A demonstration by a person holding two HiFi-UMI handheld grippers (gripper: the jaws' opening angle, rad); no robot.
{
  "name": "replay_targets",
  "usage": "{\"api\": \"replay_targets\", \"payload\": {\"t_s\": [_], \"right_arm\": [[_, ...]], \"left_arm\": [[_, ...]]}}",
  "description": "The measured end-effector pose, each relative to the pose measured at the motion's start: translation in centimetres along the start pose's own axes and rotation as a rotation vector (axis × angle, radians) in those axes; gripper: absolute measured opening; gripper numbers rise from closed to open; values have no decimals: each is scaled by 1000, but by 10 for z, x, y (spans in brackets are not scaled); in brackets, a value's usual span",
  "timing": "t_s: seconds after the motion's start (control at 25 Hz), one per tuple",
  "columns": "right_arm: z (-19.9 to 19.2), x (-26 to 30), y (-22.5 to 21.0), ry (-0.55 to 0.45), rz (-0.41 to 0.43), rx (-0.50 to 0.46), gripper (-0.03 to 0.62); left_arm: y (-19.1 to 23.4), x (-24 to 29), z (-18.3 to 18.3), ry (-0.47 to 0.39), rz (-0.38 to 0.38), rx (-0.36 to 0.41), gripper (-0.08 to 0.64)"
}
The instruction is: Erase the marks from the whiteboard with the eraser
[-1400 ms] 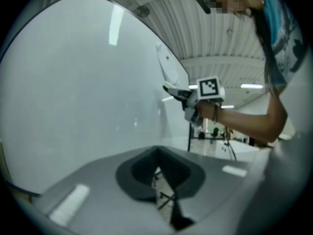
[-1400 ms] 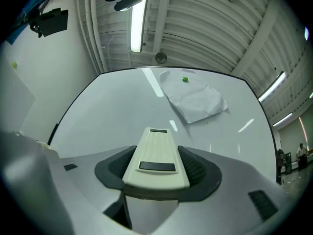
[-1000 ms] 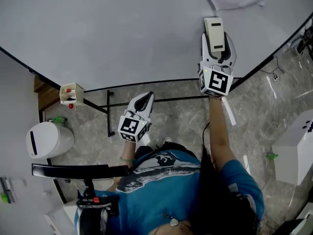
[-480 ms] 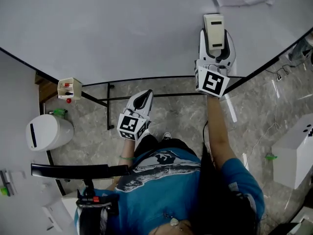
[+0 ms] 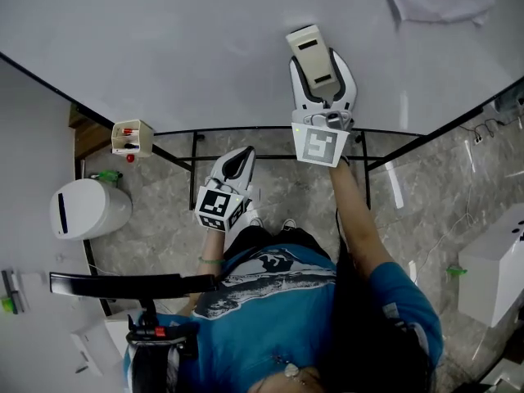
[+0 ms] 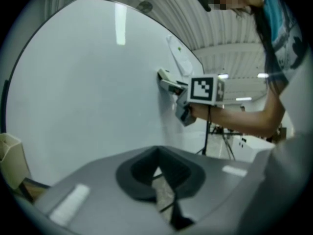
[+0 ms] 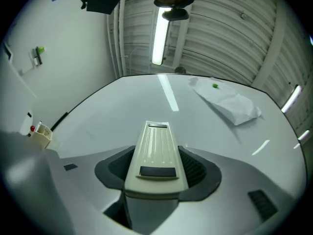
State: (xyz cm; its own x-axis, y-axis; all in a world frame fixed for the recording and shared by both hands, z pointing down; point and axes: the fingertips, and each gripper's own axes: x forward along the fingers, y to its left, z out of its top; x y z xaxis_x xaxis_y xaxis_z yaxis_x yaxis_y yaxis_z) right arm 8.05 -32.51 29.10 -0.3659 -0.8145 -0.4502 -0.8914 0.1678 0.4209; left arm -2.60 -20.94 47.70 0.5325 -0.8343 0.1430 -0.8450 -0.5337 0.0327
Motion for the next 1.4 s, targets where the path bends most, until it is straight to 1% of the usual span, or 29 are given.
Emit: {"api": "replay_targets", "payload": {"t_s": [0.04, 0.08, 0.16, 0.24, 0.36, 0.52, 0.68, 0.72, 0.8, 0.88, 0.92, 0.96, 1.04, 1.2, 1.32, 1.4], "right_arm": [[1, 4, 20, 27, 47, -18, 264], [6, 8, 40, 34, 91, -31, 264], [14, 15, 78, 19, 157, -37, 264], [15, 18, 111, 8, 208, -48, 264], [11, 22, 151, 18, 267, -63, 264], [6, 25, 177, 44, 302, -56, 264], [13, 27, 180, 67, 335, -42, 264], [19, 26, 175, 62, 333, -25, 264], [36, 25, 154, 17, 301, 23, 264], [45, 20, 121, -23, 230, 113, 264], [46, 17, 101, -23, 185, 162, 264], [51, 16, 79, -9, 144, 182, 264], [60, 15, 30, 25, 70, 150, 264], [51, 11, -64, 28, -76, 69, 264], [45, 6, -106, 46, -151, 78, 264], [43, 4, -119, 54, -171, 74, 264]], "left_arm": [[5, -4, 0, 0, 8, -1, 3], [9, -8, 0, -1, 16, -2, 3], [19, -16, 1, -4, 35, -3, 3], [28, -23, 1, -7, 51, -4, 3], [41, -34, -1, -8, 71, -9, 3], [51, -42, -5, -2, 81, -21, 3], [59, -43, -7, -2, 60, -26, 3], [61, -43, -7, -1, 52, -27, 3], [59, -41, -8, -1, 34, -29, 3], [53, -39, -8, -2, 14, -28, 4], [50, -37, -7, -3, 2, -27, 3], [45, -35, -6, -4, -10, -25, 3], [35, -25, -5, -3, -38, -22, 3], [15, 0, -6, 1, -86, -18, 3], [8, 4, -8, 11, -104, -18, 3], [7, 5, -8, 13, -105, -17, 3]]}}
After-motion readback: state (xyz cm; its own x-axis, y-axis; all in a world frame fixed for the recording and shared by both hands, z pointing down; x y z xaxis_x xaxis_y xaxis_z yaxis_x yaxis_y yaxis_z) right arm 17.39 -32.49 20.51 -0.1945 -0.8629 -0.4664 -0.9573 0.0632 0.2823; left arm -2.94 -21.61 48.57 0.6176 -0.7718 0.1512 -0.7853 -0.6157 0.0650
